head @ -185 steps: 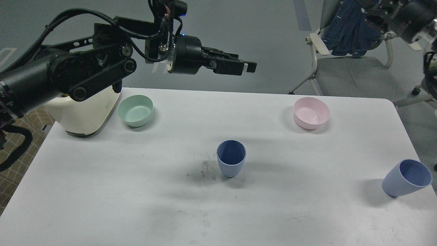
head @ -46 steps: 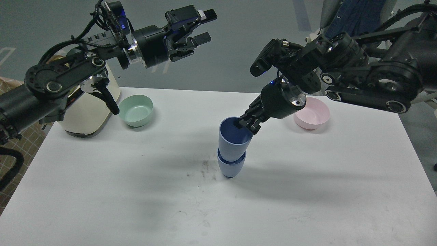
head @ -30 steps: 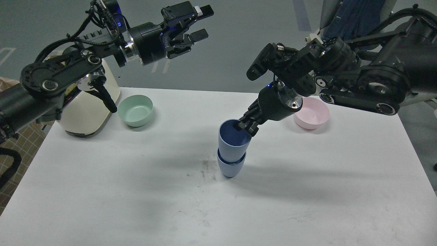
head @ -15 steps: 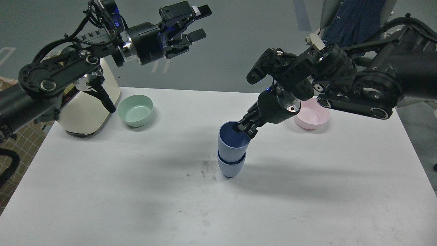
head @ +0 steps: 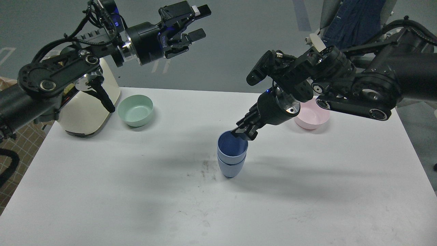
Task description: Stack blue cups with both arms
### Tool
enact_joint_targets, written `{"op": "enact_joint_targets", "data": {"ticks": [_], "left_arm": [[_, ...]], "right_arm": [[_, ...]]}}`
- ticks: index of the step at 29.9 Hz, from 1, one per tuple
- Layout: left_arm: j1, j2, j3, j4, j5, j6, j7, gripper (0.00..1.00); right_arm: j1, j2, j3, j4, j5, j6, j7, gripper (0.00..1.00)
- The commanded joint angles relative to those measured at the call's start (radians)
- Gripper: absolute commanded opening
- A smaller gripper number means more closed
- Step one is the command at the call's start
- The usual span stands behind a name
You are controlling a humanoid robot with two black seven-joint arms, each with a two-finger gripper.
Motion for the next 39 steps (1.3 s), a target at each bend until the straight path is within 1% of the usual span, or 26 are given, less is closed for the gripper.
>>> {"op": "enact_joint_targets", "data": {"ticks": [1, 2, 6, 7, 9, 10, 14, 15, 16, 17, 19, 20, 21, 23, 24, 26, 27, 29, 35, 39], "left_arm": [[-0.001, 0.000, 0.000, 0.001, 0.000, 0.000, 0.000, 0.83], [-0.001, 0.000, 0.000, 0.001, 0.000, 0.000, 0.000, 0.83], [0.001, 0.000, 0.000, 0.007, -0.002, 0.000, 0.000, 0.83], [0.001, 0.000, 0.000, 0.007, -0.003, 0.000, 0.000, 0.83], [0.003, 0.000, 0.000, 0.013, -0.009, 0.000, 0.000, 0.84], [0.003, 0.000, 0.001, 0.015, -0.009, 0.000, 0.000, 0.84], [0.006, -0.003, -0.003, 0.055, -0.015, 0.002, 0.000, 0.89], [0.007, -0.009, -0.011, 0.070, -0.015, 0.002, 0.000, 0.91], [0.009, -0.011, -0.015, 0.078, -0.017, 0.002, 0.000, 0.92], [0.010, -0.018, -0.026, 0.093, -0.026, 0.002, 0.000, 0.93], [0.016, -0.022, -0.034, 0.108, -0.044, 0.002, 0.000, 0.94], [0.028, -0.023, -0.041, 0.125, -0.075, 0.005, 0.000, 0.96], [0.036, -0.028, -0.048, 0.134, -0.093, 0.009, 0.000, 0.97], [0.064, -0.064, -0.072, 0.177, -0.165, 0.029, 0.000, 0.97], [0.064, -0.065, -0.072, 0.177, -0.166, 0.029, 0.000, 0.97], [0.082, -0.094, -0.087, 0.228, -0.211, 0.028, 0.000, 0.98], [0.087, -0.098, -0.091, 0.239, -0.221, 0.026, 0.000, 0.98], [0.114, -0.114, -0.100, 0.269, -0.253, 0.015, 0.000, 0.98], [0.173, -0.144, -0.109, 0.306, -0.319, 0.009, 0.000, 0.98], [0.200, -0.164, -0.137, 0.329, -0.353, 0.002, 0.000, 0.98]], "right_arm": [[0.010, -0.007, 0.002, -0.002, 0.023, 0.000, 0.000, 0.47], [0.019, -0.016, 0.002, -0.003, 0.046, 0.000, 0.000, 0.50], [0.054, -0.068, 0.021, -0.050, 0.147, -0.003, 0.000, 0.67], [0.057, -0.079, 0.028, -0.061, 0.169, -0.005, 0.000, 0.69], [0.056, -0.136, 0.084, -0.121, 0.279, -0.004, 0.000, 0.81], [0.051, -0.153, 0.101, -0.132, 0.309, -0.003, 0.000, 0.82], [0.001, -0.267, 0.194, -0.158, 0.492, -0.005, 0.000, 0.92], [-0.042, -0.307, 0.234, -0.170, 0.551, -0.007, 0.000, 0.93], [-0.070, -0.321, 0.264, -0.178, 0.580, -0.010, 0.000, 0.94], [-0.123, -0.344, 0.332, -0.196, 0.627, -0.016, 0.000, 0.94], [-0.193, -0.352, 0.409, -0.216, 0.668, -0.023, 0.000, 0.95], [-0.264, -0.352, 0.505, -0.239, 0.697, -0.037, 0.000, 0.95], [-0.301, -0.351, 0.546, -0.254, 0.708, -0.043, 0.000, 0.96], [-0.438, -0.337, 0.729, -0.304, 0.738, -0.054, 0.000, 0.96], [-0.438, -0.337, 0.730, -0.304, 0.738, -0.054, 0.000, 0.96], [-0.557, -0.296, 0.878, -0.351, 0.770, -0.054, 0.000, 0.96], [-0.581, -0.279, 0.903, -0.368, 0.778, -0.054, 0.000, 0.96], [-0.642, -0.205, 0.975, -0.437, 0.819, -0.054, 0.000, 0.96], [-0.722, -0.076, 1.095, -0.570, 0.907, -0.045, 0.000, 0.97], [-0.745, -0.024, 1.146, -0.598, 0.907, -0.051, 0.000, 0.98]]}}
